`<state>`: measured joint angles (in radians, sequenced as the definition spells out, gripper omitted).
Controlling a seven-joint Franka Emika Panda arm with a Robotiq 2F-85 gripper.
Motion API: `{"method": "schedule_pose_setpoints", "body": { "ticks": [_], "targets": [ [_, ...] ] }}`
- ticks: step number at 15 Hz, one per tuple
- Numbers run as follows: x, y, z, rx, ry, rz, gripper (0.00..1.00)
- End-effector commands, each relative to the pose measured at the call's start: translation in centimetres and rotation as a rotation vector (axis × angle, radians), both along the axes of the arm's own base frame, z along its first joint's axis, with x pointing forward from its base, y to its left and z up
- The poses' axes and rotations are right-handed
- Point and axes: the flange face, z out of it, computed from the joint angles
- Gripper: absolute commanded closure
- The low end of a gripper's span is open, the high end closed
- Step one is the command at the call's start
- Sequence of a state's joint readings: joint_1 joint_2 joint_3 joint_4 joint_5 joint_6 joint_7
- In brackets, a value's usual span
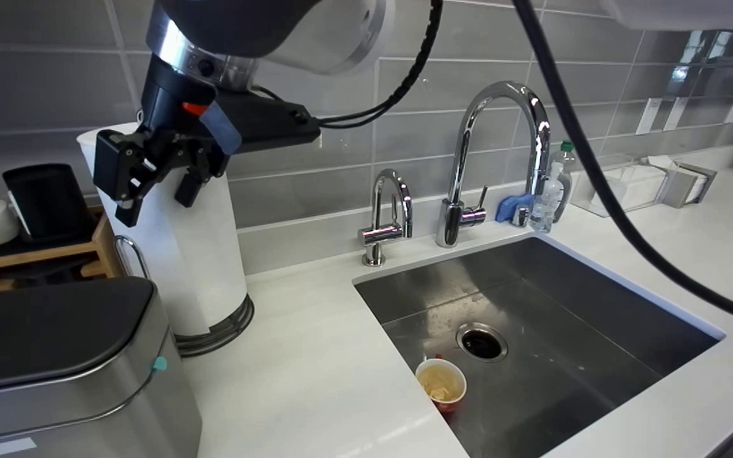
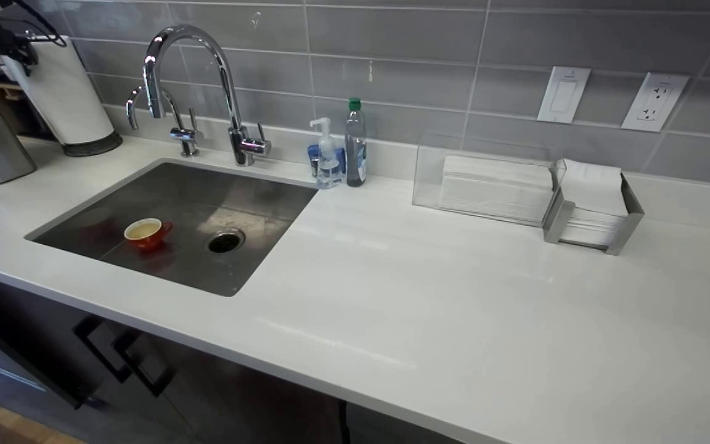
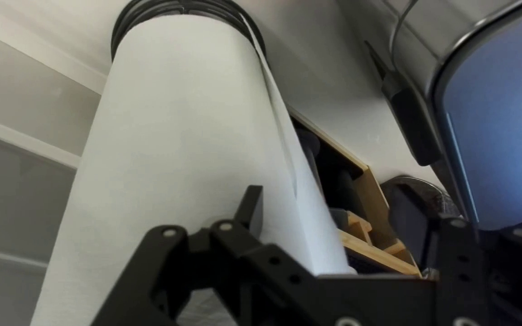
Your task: Remove a piece of paper towel from the roll on the left and put it on the right side of the counter
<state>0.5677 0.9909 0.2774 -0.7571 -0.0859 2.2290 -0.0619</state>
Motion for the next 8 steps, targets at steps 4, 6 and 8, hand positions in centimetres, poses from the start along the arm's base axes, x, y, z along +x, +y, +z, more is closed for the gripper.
{"method": "schedule_pose_setpoints", "body": {
  "ticks": [4, 6, 8],
  "targets": [
    [-0.9, 1.1, -0.3, -0.004, 0.041, 0.021, 0.23],
    [-1.4, 1.7, -0.1, 0.002, 0.027, 0.019, 0.25],
    [-1.9, 2.6, 0.0, 0.004, -0.006, 0.013, 0.30]
  ]
}}
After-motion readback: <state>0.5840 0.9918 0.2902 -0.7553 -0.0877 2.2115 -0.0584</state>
